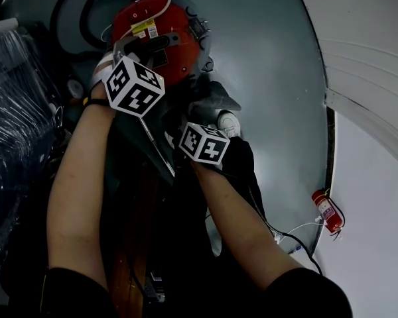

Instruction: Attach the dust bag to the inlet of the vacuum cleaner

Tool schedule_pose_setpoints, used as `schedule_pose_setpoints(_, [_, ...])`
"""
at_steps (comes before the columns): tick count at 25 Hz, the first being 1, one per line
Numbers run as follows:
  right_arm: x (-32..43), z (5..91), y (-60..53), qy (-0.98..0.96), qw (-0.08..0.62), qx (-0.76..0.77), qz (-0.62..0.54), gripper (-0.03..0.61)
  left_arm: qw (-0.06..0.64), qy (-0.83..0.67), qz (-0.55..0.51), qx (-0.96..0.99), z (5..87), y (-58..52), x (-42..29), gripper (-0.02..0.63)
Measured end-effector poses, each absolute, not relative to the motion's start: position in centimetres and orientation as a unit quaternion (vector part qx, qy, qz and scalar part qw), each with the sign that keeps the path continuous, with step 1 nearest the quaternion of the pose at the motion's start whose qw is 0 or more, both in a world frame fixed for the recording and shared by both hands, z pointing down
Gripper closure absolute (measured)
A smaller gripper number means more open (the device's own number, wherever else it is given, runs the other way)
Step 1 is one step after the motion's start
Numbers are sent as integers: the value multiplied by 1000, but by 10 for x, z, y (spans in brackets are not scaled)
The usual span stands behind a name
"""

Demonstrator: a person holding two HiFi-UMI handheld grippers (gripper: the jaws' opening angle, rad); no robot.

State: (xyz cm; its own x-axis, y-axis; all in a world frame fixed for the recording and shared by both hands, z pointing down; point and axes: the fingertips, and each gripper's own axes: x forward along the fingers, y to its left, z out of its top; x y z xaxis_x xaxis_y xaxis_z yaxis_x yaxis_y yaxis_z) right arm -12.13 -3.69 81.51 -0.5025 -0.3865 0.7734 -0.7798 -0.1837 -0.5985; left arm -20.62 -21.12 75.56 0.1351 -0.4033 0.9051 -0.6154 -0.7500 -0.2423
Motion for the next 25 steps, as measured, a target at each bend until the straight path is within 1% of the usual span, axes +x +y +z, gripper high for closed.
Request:
schedule_pose_setpoints(5, [-119, 808, -40, -616, 179, 452, 619, 574, 95, -339, 559, 751, 756, -212, -206, 439])
schedule_pose_setpoints(7, [-118, 804, -44, -606, 165, 447, 637, 574, 94, -340, 557, 751, 756, -211, -207, 439])
schedule_pose_setpoints(10, [-114, 803, -51, -569, 116, 435, 688, 574, 97, -341, 561, 748, 756, -211, -207, 439])
schedule_pose_setpoints(12, [-113, 803, -52, -570, 109, 428, 693, 574, 98, -339, 560, 749, 756, -211, -205, 439])
schedule_pose_setpoints(19, [-118, 810, -44, -611, 206, 441, 624, 572, 99, -346, 557, 748, 756, -211, -207, 437])
schedule_pose_setpoints(22, [-119, 806, -45, -619, 204, 424, 629, 567, 102, -357, 548, 749, 755, -213, -206, 439])
schedule_pose_setpoints(24, [-122, 795, -44, -632, 188, 404, 634, 398, 94, -371, 537, 752, 753, -213, -206, 439])
schedule_pose_setpoints(25, [-120, 788, -41, -637, 186, 401, 631, 362, 92, -378, 532, 752, 753, -212, -207, 434])
